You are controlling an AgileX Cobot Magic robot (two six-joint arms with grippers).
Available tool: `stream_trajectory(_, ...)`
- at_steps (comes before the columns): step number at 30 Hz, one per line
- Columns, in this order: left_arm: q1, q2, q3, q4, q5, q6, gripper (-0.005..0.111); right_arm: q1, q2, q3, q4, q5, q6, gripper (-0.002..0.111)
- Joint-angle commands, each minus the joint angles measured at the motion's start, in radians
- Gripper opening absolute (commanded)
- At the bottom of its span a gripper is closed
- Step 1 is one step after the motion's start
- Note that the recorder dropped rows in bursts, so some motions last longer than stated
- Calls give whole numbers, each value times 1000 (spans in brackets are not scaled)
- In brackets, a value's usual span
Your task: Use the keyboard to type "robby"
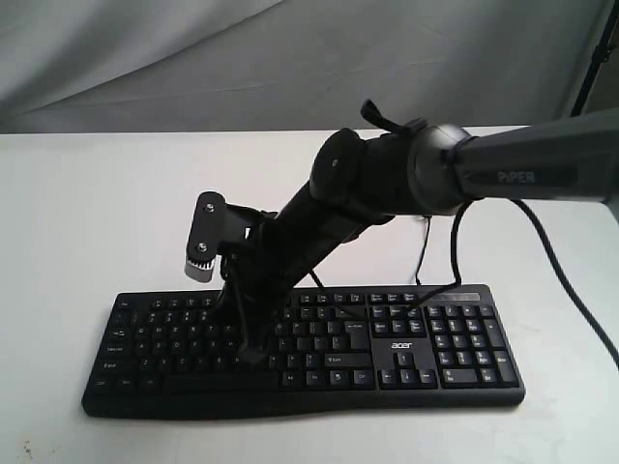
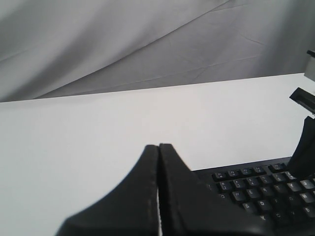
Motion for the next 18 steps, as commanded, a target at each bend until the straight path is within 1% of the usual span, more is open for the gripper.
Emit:
stream_trajectory(1, -6, -3, 4, 5, -6, -3, 0, -10, 16, -17, 24, 15, -13, 0)
stream_trajectory(5, -6, -3, 4, 5, -6, -3, 0, -14, 35, -49, 26, 55, -9, 0)
stream_trajectory(18, -6, -3, 4, 5, -6, -3, 0, -17, 50, -49, 12, 40, 17, 0)
